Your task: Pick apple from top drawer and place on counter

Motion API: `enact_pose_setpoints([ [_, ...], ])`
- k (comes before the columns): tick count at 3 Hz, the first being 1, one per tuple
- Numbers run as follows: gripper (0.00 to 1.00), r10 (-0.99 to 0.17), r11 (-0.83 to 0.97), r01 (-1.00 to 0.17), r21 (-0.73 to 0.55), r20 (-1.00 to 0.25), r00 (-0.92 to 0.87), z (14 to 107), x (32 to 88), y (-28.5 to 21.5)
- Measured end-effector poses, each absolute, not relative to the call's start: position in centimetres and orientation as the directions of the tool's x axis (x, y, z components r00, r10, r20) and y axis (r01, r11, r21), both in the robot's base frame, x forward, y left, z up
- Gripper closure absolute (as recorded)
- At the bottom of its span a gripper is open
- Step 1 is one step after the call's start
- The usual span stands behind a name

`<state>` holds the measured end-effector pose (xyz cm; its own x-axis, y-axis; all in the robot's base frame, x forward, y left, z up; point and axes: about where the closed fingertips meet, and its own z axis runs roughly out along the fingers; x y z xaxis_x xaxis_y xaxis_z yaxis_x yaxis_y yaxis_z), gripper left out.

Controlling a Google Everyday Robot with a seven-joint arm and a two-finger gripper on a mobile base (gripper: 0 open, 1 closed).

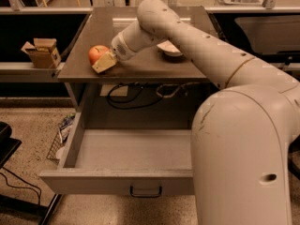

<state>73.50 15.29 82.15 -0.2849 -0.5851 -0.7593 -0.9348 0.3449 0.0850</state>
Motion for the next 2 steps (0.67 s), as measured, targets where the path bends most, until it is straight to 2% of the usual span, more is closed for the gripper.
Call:
enact_pose_setpoints([
  [1,0.82,-0.585,0.345,-0.935,0.085,-0.759,-0.285,82.15,73.5,15.29],
  [2,0.59,-0.585,0.345,-0.935,0.085,-0.759,-0.285,82.15,73.5,15.3],
])
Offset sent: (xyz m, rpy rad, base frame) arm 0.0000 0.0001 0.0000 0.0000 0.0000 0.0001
